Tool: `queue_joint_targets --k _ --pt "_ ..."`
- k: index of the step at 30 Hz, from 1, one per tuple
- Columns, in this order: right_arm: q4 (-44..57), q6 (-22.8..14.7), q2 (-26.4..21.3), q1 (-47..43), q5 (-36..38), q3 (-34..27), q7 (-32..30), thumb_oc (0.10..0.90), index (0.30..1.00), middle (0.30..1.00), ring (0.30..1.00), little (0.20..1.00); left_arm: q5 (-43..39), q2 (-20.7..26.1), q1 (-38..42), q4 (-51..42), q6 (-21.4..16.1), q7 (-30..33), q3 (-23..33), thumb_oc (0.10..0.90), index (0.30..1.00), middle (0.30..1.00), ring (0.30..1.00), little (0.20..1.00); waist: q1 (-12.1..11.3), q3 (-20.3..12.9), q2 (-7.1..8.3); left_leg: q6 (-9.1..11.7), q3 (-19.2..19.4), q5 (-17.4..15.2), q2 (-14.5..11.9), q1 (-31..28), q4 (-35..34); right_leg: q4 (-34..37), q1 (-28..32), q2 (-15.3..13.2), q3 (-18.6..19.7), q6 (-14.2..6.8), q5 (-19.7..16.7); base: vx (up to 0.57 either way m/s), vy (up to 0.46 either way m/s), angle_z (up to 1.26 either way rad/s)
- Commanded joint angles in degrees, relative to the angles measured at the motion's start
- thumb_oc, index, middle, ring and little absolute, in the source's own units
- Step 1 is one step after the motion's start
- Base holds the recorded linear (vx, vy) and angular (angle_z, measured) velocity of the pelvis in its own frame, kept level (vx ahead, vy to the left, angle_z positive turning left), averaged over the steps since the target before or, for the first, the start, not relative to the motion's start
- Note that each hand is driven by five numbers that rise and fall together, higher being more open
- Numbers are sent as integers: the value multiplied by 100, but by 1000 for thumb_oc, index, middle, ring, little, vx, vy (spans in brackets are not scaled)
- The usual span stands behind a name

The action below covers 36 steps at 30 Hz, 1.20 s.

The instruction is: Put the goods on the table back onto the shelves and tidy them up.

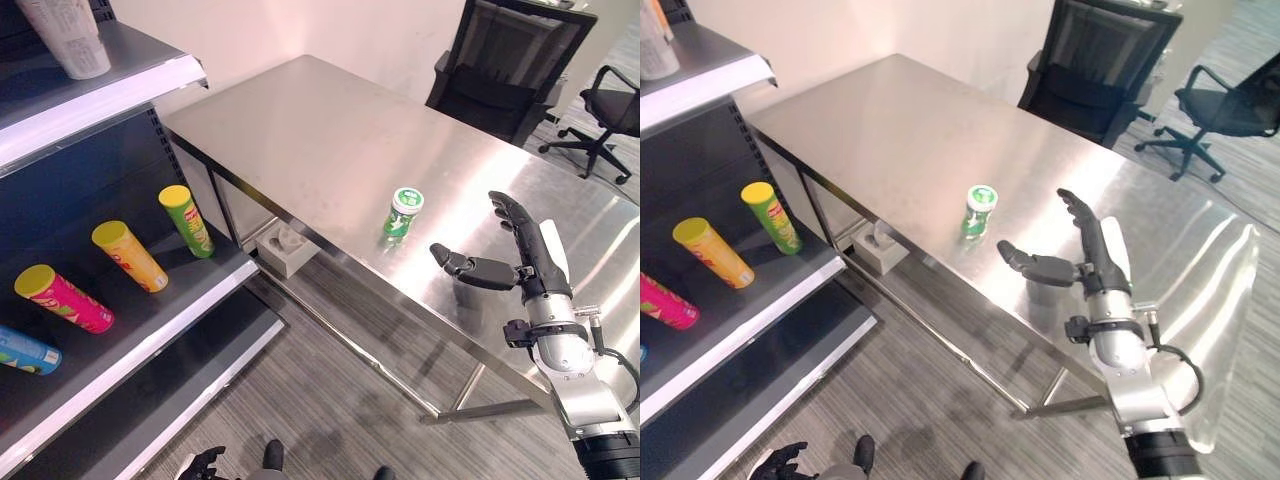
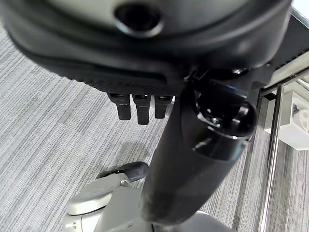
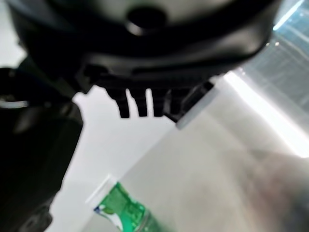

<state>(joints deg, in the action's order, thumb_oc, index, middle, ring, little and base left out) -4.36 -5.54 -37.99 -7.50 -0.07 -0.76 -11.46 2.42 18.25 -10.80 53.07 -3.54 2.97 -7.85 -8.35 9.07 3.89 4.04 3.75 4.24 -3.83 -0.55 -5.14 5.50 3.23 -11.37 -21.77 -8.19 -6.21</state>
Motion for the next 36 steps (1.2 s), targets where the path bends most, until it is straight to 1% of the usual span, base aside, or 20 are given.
queue_joint_targets --k 1,2,3,8,15,21,22,23,30,36 --pt "-89 -212 -530 -872 -384 -129 -457 800 900 900 900 900 -16 139 111 -140 -167 -53 -241 800 900 900 900 900 -143 -105 15 -11 182 -271 -35 146 14 -140 114 -265 -224 -361 200 13 3 14" --pt "-307 -108 -616 -1109 -588 11 -573 800 900 900 900 900 -30 169 146 -208 -174 -9 -284 800 900 900 900 900 -219 -71 22 -13 137 -261 -13 202 14 -147 97 -289 -270 -375 191 12 -1 19" --pt "-374 -66 -637 -1164 -642 56 -596 800 900 900 900 900 -28 176 146 -243 -176 -6 -298 800 900 900 900 900 -249 -70 26 -15 124 -261 -2 217 14 -137 103 -297 -278 -379 187 16 -4 20" --pt "-897 22 -672 -1563 -670 330 -732 800 900 900 900 900 -72 219 131 -340 -185 45 -336 800 900 900 900 900 -382 -44 -14 -14 32 -239 80 288 14 -204 148 -372 -426 -390 207 24 0 8" --pt "-1040 92 -549 -1793 -751 430 -868 800 900 900 900 900 -113 190 71 -214 -169 91 -286 800 900 900 900 900 -533 -33 -80 -16 -148 -213 156 382 14 -247 172 -436 -623 -405 233 30 6 22" --pt "-1116 123 -520 -1930 -839 446 -1017 800 900 900 900 900 -130 163 34 -226 -165 110 -299 800 900 900 900 900 -617 -20 -106 -28 -235 -212 184 411 14 -266 190 -454 -683 -410 258 25 5 8" --pt "-1153 162 -509 -1982 -916 453 -1094 414 321 321 321 321 -129 153 19 -228 -161 115 -312 800 900 900 900 900 -651 -17 -109 -24 -260 -236 181 403 14 -280 210 -452 -713 -409 289 22 7 16" --pt "-1218 186 -484 -2087 -961 485 -1173 400 300 300 300 300 -134 154 42 -218 -166 149 -333 800 900 900 900 900 -679 -10 -113 -27 -286 -231 192 417 14 -295 201 -456 -733 -409 294 37 -1 15" --pt "-1143 200 -504 -2121 -1018 483 -1212 400 300 300 300 300 -114 169 67 -199 -147 177 -322 800 900 900 900 900 -705 -6 -90 -28 -320 -240 204 418 14 -291 229 -457 -773 -413 301 9 0 5" --pt "-727 133 -625 -1922 -1051 286 -1167 400 300 300 300 300 -49 203 63 -168 -139 167 -223 800 900 900 900 900 -640 -34 -40 -30 -285 -281 183 341 14 -294 260 -449 -755 -407 318 4 -2 3"
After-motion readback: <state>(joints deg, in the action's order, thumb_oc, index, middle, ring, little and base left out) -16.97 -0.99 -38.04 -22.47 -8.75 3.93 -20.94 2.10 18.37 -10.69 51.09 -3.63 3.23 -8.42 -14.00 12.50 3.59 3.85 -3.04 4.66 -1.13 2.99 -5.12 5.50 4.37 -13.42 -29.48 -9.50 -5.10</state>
